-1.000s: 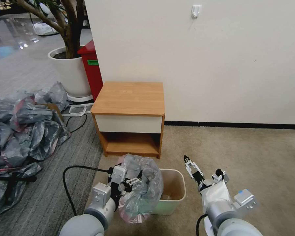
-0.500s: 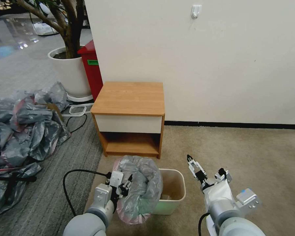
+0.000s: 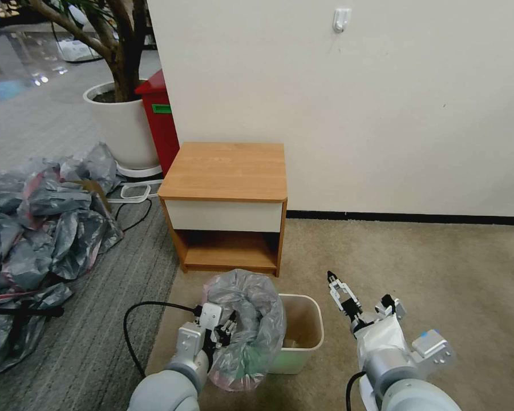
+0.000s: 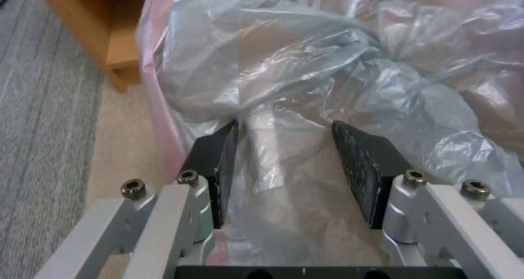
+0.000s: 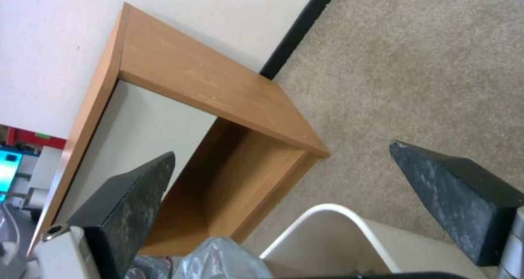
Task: Pick up the garbage bag from the table and place it over the trash can.
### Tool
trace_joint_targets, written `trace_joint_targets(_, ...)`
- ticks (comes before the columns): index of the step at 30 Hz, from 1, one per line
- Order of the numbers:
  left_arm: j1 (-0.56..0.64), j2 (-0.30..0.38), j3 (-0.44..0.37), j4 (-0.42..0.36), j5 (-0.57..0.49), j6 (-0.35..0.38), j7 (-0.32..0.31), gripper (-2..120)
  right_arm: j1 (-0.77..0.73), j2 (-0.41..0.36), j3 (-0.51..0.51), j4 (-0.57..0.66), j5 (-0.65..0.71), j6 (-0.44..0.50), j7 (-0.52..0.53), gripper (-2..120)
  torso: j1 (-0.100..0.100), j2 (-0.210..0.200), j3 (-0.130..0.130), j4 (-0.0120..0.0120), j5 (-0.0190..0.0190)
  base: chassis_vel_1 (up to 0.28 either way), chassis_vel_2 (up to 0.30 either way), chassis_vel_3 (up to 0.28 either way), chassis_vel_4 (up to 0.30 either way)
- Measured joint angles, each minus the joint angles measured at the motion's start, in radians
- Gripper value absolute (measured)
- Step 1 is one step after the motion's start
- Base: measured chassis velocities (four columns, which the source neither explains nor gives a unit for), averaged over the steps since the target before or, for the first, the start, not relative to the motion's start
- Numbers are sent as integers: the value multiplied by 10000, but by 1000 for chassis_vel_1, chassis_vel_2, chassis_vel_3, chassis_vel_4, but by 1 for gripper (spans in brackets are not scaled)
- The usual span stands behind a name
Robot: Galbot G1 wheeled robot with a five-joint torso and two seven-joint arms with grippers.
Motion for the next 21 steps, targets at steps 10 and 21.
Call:
trace_joint_targets(10, -104, -194, -72, 161, -571, 195, -624, 48, -1, 19, -67, -116, -139, 44, 3, 100, 0, 0, 0, 0, 0, 0, 0, 0, 0)
trace_joint_targets(21, -381, -374, 153, 692, -629, 197, -637, 47, -85, -46, 41, -119, -155, 101, 11, 100, 0, 0, 0, 0, -1, 0, 0, 0, 0)
